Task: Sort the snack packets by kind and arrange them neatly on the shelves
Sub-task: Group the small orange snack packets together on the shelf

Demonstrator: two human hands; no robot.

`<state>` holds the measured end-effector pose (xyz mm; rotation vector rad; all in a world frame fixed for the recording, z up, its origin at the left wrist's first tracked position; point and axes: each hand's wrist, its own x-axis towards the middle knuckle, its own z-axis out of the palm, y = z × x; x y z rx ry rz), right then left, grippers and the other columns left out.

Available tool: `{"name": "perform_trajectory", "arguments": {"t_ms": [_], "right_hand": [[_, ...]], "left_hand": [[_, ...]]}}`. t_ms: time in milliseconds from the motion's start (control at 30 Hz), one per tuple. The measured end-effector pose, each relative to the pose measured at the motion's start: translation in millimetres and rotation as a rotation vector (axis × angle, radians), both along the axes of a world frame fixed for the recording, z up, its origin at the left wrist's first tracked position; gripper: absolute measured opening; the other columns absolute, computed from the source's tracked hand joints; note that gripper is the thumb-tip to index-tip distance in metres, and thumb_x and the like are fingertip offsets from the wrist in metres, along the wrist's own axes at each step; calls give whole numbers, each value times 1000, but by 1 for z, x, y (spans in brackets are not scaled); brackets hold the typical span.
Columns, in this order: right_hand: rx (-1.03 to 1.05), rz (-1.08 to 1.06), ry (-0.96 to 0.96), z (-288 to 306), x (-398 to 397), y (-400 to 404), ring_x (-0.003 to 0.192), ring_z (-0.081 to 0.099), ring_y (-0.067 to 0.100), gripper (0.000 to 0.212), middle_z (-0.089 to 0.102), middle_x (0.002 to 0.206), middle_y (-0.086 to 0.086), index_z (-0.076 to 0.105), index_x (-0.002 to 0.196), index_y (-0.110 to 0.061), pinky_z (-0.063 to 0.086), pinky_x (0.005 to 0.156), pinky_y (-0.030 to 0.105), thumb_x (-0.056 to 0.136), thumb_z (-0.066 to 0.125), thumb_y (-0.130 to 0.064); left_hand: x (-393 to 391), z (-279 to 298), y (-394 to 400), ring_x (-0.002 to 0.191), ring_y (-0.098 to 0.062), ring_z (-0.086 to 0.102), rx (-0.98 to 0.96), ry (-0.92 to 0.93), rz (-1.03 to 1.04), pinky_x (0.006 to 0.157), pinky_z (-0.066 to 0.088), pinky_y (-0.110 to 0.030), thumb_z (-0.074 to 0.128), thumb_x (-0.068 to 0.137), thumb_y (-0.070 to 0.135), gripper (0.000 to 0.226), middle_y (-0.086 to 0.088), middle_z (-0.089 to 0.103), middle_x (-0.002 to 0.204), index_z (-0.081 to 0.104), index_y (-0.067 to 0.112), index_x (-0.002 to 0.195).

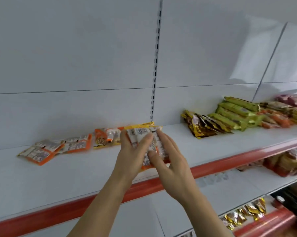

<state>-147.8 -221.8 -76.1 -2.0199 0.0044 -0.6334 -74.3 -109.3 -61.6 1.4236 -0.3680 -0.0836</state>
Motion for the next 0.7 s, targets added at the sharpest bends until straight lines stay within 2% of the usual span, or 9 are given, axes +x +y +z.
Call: {"name": "perform_trajectory", "arguments": {"t_ms": [67, 133, 167, 367, 433, 500, 567, 633, 700], "right_hand": [[19, -25, 6, 3, -16, -38, 102, 61, -3, 59, 51, 142, -16, 27, 150, -55, 49, 88, 20, 97, 54, -52], [29, -57, 3, 7, -34, -79, 70, 56, 0, 61, 65, 105, -9, 25, 151, -53, 45, 67, 17, 98, 56, -46], [35, -81, 1, 8, -44, -102, 64, 53, 1, 62, 65, 93, -8, 25, 151, -54, 44, 63, 18, 98, 56, -45], [82, -230, -47, 14, -97, -240, 67, 53, -7, 61, 51, 85, -25, 31, 150, -50, 42, 65, 9, 97, 60, -39], [85, -269, -49, 12, -110, -284, 73, 55, -9, 61, 60, 93, -25, 31, 149, -52, 45, 70, 9, 96, 61, -42], [92, -308, -51, 10, -120, -324, 89, 60, -11, 62, 60, 114, -41, 31, 148, -52, 50, 82, 13, 95, 62, -42], [116, -346, -57, 10, -125, -361, 97, 58, -20, 60, 52, 107, -57, 34, 147, -48, 47, 82, 7, 95, 64, -36], [180, -366, -78, 11, -125, -397, 102, 61, -15, 61, 61, 110, -44, 39, 148, -45, 51, 85, 11, 94, 65, -35], [254, -378, -99, 11, -118, -433, 107, 67, -1, 60, 68, 118, -26, 42, 146, -46, 57, 91, 29, 92, 67, -38]], "left_hand": [[-8, 2, -41, 95, -10, 77, -3, -14, -36, 92, 61, -45, 67, 99, 32, 34, 17, 76, 104, 48, 29, 127], [-18, 5, -89, 94, -13, 77, -4, -17, -87, 91, 62, -48, 65, 100, 33, 31, 15, 76, 104, 48, 32, 127], [-26, 7, -115, 93, -13, 78, -2, -20, -119, 90, 62, -48, 64, 101, 33, 30, 15, 76, 104, 48, 33, 127], [-70, 12, -270, 99, -14, 77, -47, -18, -283, 89, 63, -47, 61, 103, 36, 48, 11, 76, 114, 41, 32, 146], [-81, 12, -317, 98, -12, 76, -28, -18, -340, 82, 65, -40, 61, 101, 41, 54, 8, 74, 117, 37, 34, 149], [-85, 8, -362, 100, -12, 76, -14, -11, -394, 81, 65, -37, 61, 99, 50, 60, 5, 71, 124, 34, 35, 151], [-85, 7, -402, 108, -18, 74, -9, 25, -450, 90, 63, -46, 59, 88, 71, 77, 2, 68, 132, 29, 44, 154], [-79, 3, -440, 116, -26, 72, -65, 136, -551, 97, 59, -54, 56, 78, 82, 91, -5, 67, 138, 30, 46, 157], [-70, 0, -476, 117, -29, 72, -114, 194, -596, 99, 57, -55, 52, 91, 71, 77, -7, 67, 139, 29, 44, 159]]}}
